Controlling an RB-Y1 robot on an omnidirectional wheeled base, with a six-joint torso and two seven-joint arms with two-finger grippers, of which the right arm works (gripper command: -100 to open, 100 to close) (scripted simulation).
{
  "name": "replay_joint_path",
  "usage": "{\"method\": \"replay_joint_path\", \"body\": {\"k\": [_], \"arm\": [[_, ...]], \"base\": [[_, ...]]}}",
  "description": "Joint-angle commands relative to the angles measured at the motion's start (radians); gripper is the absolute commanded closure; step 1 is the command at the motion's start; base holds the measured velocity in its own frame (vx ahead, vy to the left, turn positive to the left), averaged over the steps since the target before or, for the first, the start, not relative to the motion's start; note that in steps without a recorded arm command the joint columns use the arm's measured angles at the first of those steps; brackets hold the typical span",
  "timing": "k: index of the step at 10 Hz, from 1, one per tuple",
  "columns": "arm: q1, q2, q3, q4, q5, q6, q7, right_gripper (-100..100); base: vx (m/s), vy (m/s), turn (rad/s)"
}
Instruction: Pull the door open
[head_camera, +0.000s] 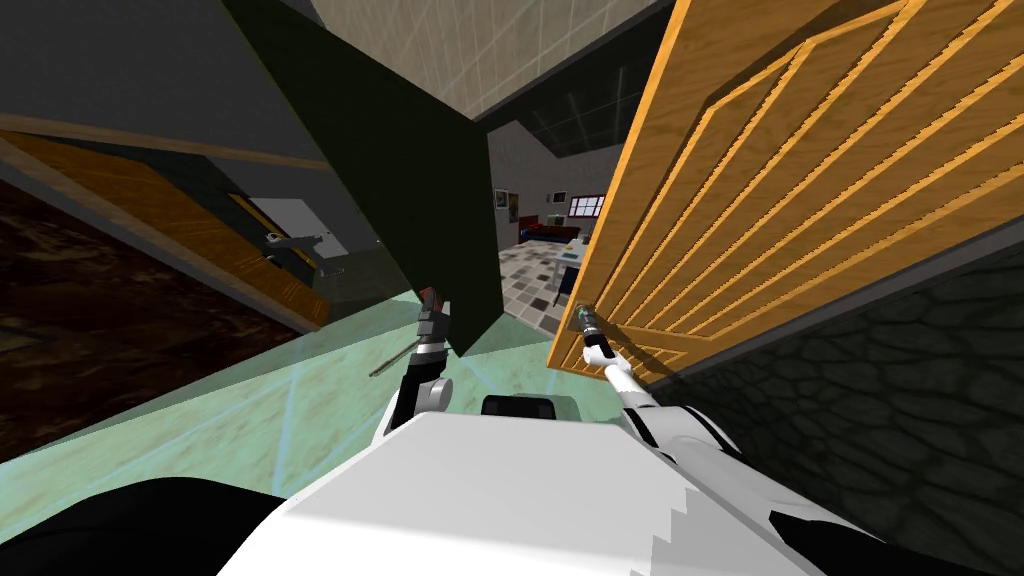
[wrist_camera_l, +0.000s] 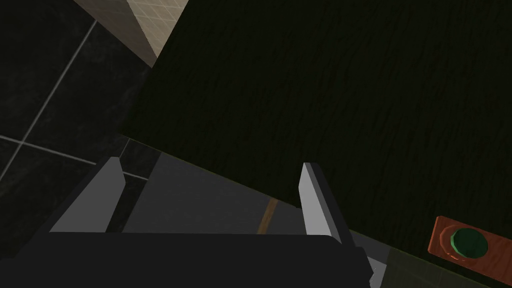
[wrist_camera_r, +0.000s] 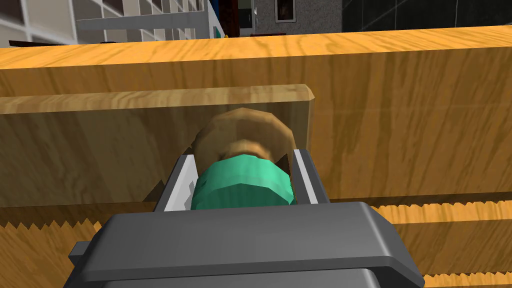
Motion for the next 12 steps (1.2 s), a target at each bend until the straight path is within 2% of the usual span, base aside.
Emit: {"method": "replay_joint_path", "body": {"k": [1, 2, 3, 12], "arm": [[-0.004, -0.002, 0.019, -0.001, 0.006, -0.002, -0.013, 100], [-0.010, -0.001, 0.014, 0.010, 0.004, -0.006, -0.009, 100], [-0.009, 0.002, 0.035, 0.005, 0.010, -0.005, -0.019, 100], [-0.008, 0.005, 0.132, -0.041, 0.032, 0.000, -0.064, 100]], "base": [[-0.229, -0.059, 0.070], [-0.097, -0.013, 0.027], [-0.128, -0.050, 0.045], [-0.203, -0.104, 0.061]]}}
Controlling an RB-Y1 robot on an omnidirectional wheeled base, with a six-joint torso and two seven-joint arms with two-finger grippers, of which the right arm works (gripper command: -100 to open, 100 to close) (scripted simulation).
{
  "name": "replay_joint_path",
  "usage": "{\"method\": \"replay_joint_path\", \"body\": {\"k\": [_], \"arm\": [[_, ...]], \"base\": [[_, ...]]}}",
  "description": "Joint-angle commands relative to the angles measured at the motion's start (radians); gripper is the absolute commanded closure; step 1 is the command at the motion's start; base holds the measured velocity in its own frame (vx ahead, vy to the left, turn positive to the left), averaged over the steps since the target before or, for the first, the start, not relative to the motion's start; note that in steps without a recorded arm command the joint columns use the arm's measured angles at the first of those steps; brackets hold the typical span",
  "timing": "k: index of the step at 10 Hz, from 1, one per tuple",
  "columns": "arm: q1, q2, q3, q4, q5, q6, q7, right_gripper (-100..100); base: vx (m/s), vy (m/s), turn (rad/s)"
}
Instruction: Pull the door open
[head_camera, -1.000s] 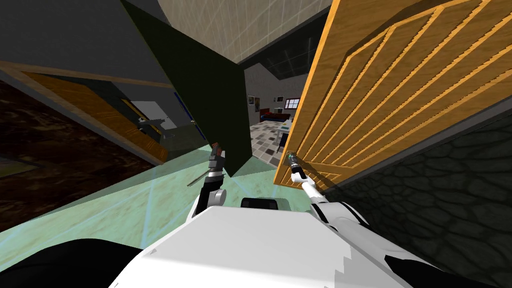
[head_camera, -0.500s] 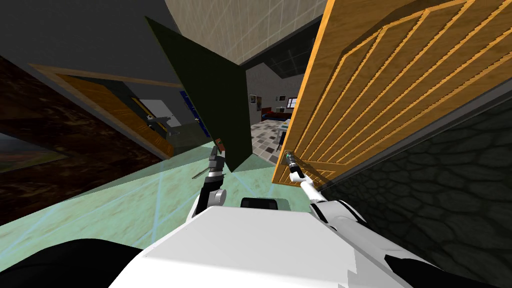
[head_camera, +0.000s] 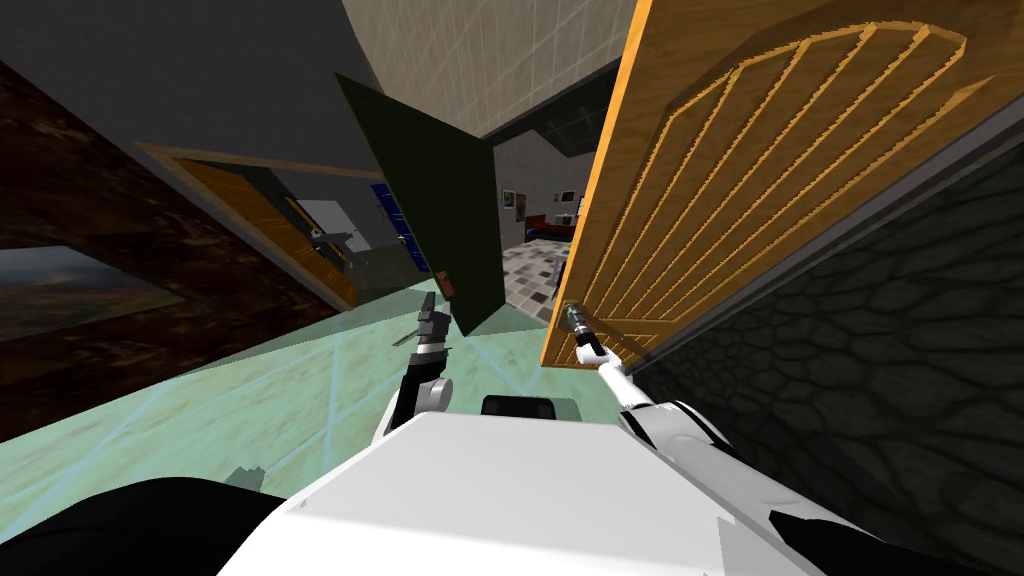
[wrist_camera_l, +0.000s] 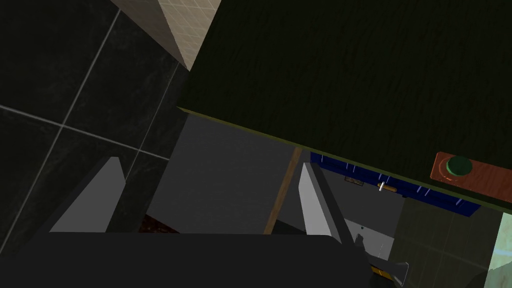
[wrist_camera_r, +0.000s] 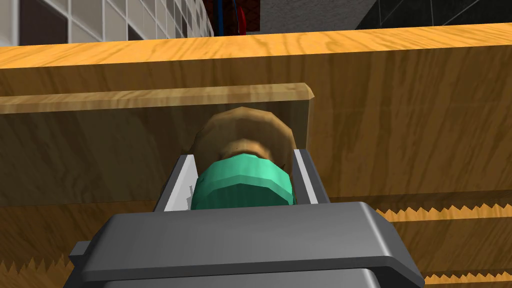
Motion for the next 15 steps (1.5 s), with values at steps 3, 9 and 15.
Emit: {"method": "replay_joint_path", "body": {"k": [3, 9, 15], "arm": [[0.017, -0.026, 0.049, -0.021, 0.010, -0.019, -0.038, 100], [0.079, -0.148, 0.186, -0.107, 0.034, -0.097, -0.176, 100], [0.141, -0.271, 0.324, -0.193, 0.059, -0.176, -0.315, 100]], "base": [[-0.100, -0.055, 0.003], [-0.039, 0.005, -0.093], [-0.043, -0.005, -0.110]]}}
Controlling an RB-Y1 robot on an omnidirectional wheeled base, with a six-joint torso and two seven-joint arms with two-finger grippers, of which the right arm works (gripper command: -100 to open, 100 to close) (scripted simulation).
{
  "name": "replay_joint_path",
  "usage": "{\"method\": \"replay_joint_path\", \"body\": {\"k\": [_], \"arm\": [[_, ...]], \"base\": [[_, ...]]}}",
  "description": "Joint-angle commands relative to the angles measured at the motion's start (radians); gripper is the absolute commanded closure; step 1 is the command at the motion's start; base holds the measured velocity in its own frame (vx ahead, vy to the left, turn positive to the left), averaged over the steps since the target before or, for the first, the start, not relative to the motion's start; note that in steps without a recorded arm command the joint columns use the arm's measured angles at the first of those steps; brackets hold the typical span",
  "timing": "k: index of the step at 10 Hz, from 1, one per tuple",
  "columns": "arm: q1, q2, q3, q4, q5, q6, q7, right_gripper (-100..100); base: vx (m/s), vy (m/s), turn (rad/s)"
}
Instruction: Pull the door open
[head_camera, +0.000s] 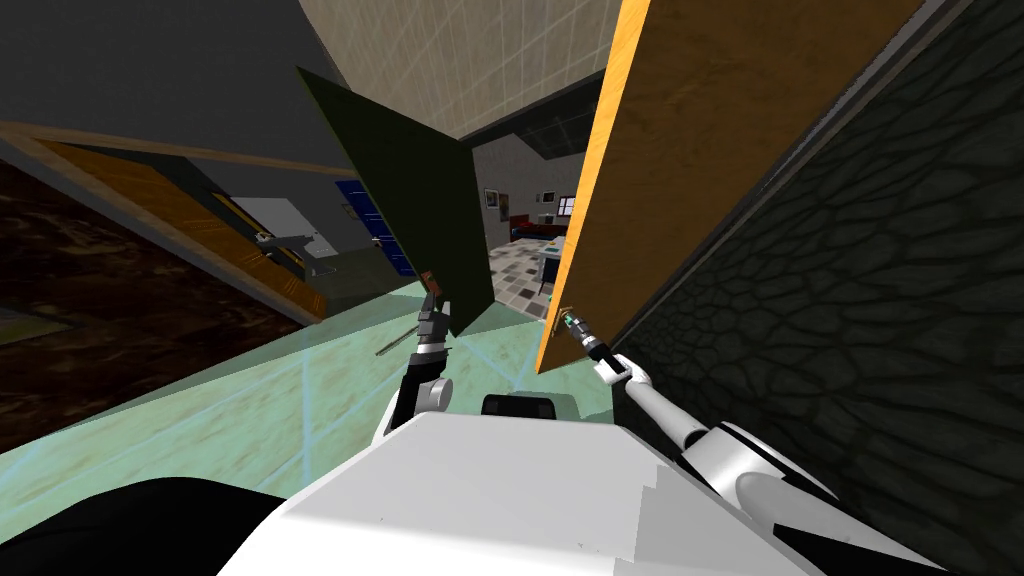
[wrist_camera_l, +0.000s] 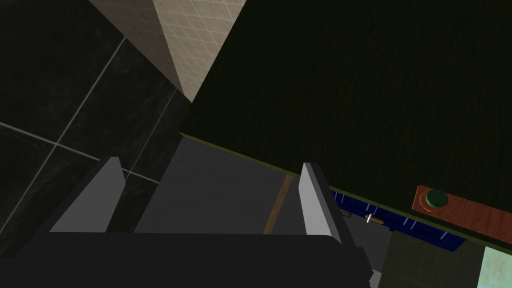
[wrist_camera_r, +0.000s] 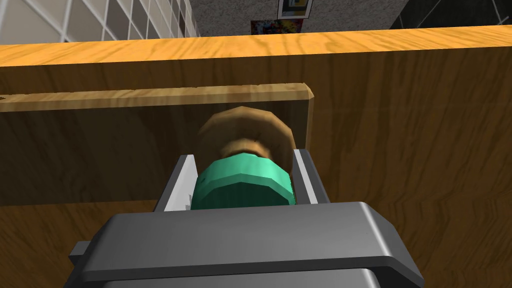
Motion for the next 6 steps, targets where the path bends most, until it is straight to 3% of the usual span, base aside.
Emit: {"method": "replay_joint_path", "body": {"k": [1, 2, 3, 6], "arm": [[0.007, -0.032, 0.027, -0.009, 0.005, -0.025, -0.036, 100], [0.015, -0.049, 0.044, -0.020, 0.008, -0.035, -0.053, 100], [0.015, -0.038, 0.035, -0.020, 0.006, -0.024, -0.039, 100], [0.046, -0.063, 0.046, -0.029, 0.035, -0.092, -0.067, 100]], "base": [[-0.038, -0.010, -0.101], [-0.034, -0.013, -0.069], [-0.017, -0.005, -0.017], [0.042, 0.044, -0.066]]}}
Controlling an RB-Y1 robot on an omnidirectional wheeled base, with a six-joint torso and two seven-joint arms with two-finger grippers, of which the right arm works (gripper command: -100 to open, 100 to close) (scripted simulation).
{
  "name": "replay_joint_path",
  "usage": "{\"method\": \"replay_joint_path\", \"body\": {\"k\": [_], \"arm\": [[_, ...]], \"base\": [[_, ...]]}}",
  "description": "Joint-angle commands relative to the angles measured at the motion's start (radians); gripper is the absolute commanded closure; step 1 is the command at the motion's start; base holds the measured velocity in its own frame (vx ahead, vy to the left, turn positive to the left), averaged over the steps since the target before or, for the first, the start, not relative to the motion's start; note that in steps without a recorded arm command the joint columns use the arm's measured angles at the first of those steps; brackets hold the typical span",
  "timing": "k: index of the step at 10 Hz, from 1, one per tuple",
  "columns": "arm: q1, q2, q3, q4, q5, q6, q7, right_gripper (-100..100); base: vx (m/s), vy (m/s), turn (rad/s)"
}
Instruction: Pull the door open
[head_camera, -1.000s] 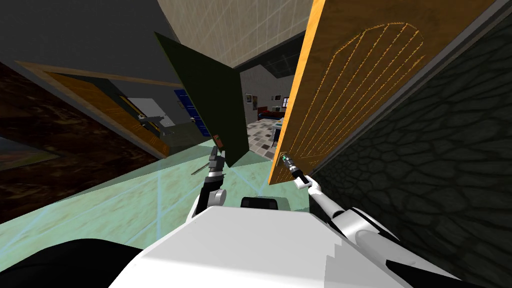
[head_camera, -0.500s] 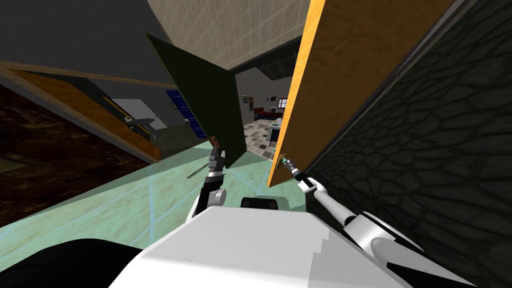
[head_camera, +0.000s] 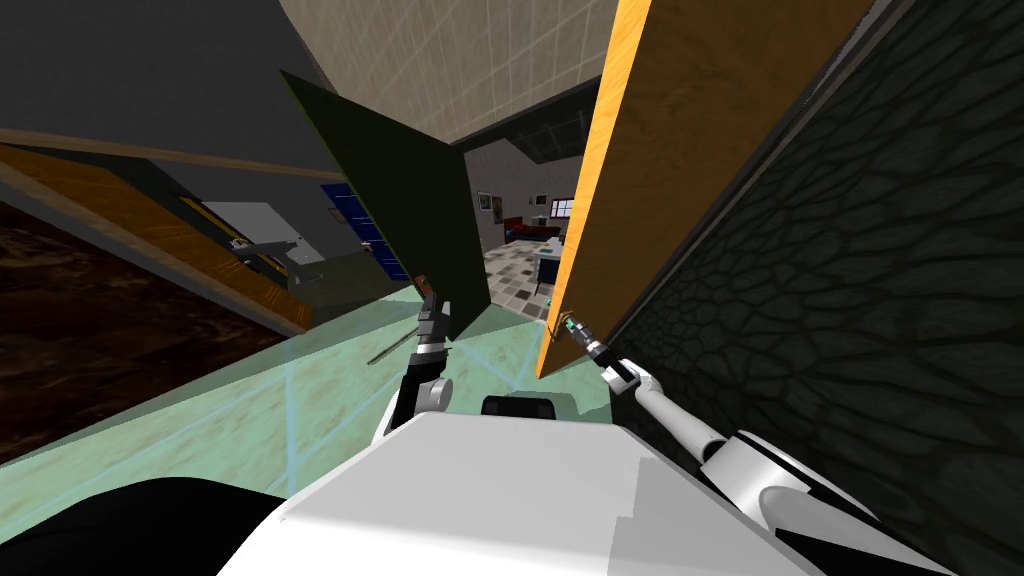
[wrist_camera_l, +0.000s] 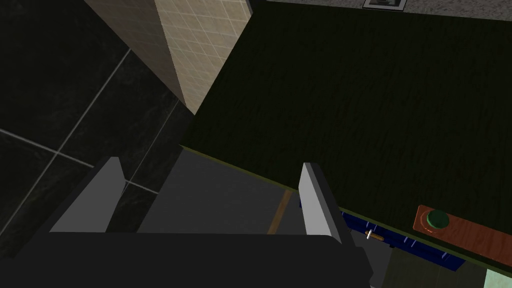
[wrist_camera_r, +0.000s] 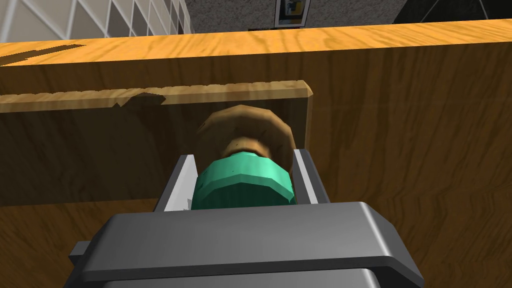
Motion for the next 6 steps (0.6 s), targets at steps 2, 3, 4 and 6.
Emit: {"method": "replay_joint_path", "body": {"k": [2, 3, 4, 6], "arm": [[0.022, -0.020, 0.005, -0.016, 0.020, -0.050, -0.019, 100], [0.034, -0.030, 0.008, -0.019, 0.032, -0.077, -0.029, 100], [0.040, -0.035, 0.009, -0.020, 0.038, -0.091, -0.034, 100], [0.053, -0.047, 0.012, -0.024, 0.051, -0.122, -0.045, 100]], "base": [[0.050, 0.061, -0.061], [0.055, 0.050, -0.069], [0.054, 0.045, -0.056], [0.044, 0.034, -0.044]]}}
